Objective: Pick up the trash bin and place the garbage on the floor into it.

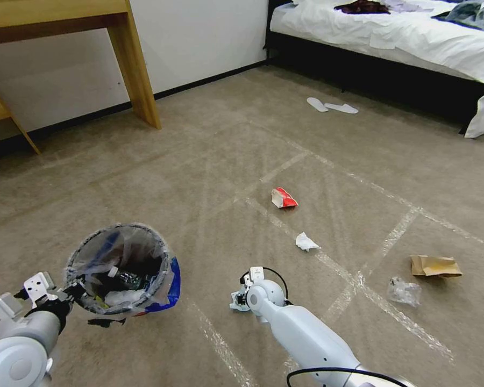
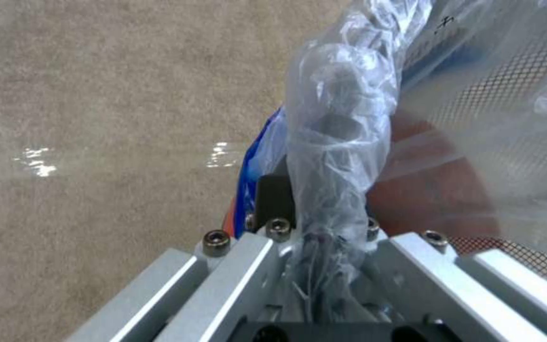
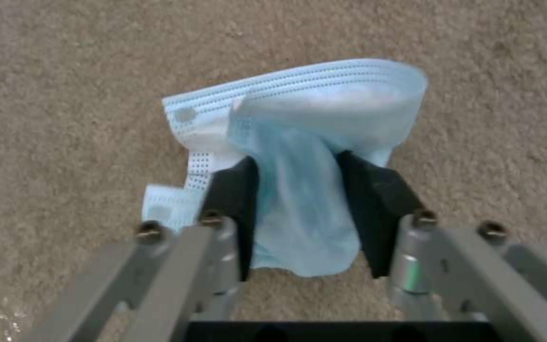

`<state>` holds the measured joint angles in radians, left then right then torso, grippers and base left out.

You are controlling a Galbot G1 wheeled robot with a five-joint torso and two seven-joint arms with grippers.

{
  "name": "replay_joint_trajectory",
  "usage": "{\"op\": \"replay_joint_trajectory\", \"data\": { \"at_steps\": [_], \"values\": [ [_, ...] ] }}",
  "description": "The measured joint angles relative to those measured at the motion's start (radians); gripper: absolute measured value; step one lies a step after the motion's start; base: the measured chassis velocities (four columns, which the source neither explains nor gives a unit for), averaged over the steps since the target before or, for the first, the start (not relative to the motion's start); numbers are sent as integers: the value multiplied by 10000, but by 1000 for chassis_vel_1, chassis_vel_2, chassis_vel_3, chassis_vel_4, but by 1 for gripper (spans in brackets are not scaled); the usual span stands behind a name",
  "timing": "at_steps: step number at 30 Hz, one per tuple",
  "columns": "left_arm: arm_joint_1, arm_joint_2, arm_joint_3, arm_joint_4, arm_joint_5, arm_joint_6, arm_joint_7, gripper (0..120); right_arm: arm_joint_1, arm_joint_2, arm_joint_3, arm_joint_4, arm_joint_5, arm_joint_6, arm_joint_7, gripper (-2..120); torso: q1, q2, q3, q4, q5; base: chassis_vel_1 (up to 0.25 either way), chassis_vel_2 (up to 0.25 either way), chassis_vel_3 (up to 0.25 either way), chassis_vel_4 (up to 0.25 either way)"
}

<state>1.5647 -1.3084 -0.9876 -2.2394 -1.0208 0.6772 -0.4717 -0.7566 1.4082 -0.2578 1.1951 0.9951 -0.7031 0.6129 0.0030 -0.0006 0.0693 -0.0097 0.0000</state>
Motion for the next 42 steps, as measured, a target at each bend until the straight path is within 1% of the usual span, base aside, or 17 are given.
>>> {"op": "replay_joint_trajectory", "data": {
  "at_steps": [3,5,6,8,10,23,29,31,32,33,35,36,37,38,40,41,42],
  "values": [
    [-1,-15,8,0,6,-2,0,1,-28,-6,9,15,-10,5,-5,28,0,0,0,0,1,0,0,0,0],
    [0,-71,49,0,39,-8,0,1,-98,-30,17,53,-22,9,-16,14,0,0,0,1,0,0,0,0,0],
    [0,-71,49,0,39,-8,0,1,-98,-30,17,53,-22,9,-16,14,0,0,0,1,0,0,0,0,0],
    [0,-119,81,0,63,-12,0,1,-150,-51,18,83,-27,15,-40,4,0,0,0,2,2,0,0,0,0],
    [0,-139,99,0,86,-13,0,1,-182,-72,22,114,-39,33,-57,0,0,0,0,2,1,0,0,0,0],
    [-31,-149,129,58,106,-1,1,1,-354,-566,343,1258,135,95,-7,0,0,0,0,2,2,0,0,0,0],
    [-32,-53,156,8,26,42,-1,1,-614,-1133,907,2571,219,309,-143,0,0,0,0,2,3,0,0,0,0],
    [-66,12,231,-36,-69,83,-20,1,-847,-1587,1605,3832,133,914,-691,0,1,-1,1,0,3,0,0,0,0],
    [-66,12,231,-36,-69,83,-20,1,-847,-1587,1605,3832,133,914,-691,0,1,-1,1,0,3,0,0,0,0],
    [-87,40,272,-54,-141,106,-41,1,-907,-1735,1840,4261,7,1297,-982,0,1,0,1,0,2,0,0,0,0],
    [-104,128,384,-122,-397,179,-112,1,-1072,-2205,2252,5192,-514,2637,-2089,0,0,0,1,3,3,0,0,0,0],
    [-104,128,384,-122,-397,179,-112,1,-1072,-2205,2252,5192,-514,2637,-2089,0,0,0,1,3,3,0,0,0,0],
    [-103,186,433,-146,-460,213,-116,1,-1119,-2449,2391,5565,-733,3181,-2610,0,1,-1,2,0,7,0,0,0,0],
    [-108,270,482,-174,-553,245,-117,1,-1131,-2778,2597,6042,-880,3779,-3149,0,0,0,-2,0,-3,0,0,0,0],
    [-108,270,482,-174,-553,245,-117,1,-1131,-2778,2597,6042,-880,3779,-3149,0,0,0,-2,0,-3,0,0,0,0],
    [-141,359,518,-192,-729,297,-121,1,-1141,-3057,2668,6425,-880,4154,-3532,0,1,1,0,-1,1,0,0,0,0],
    [-229,520,597,-198,-1007,379,-123,1,-1023,-3419,2655,6913,-799,4966,-4208,0,1,1,-1,-2,-1,0,0,0,0]
  ]
}}
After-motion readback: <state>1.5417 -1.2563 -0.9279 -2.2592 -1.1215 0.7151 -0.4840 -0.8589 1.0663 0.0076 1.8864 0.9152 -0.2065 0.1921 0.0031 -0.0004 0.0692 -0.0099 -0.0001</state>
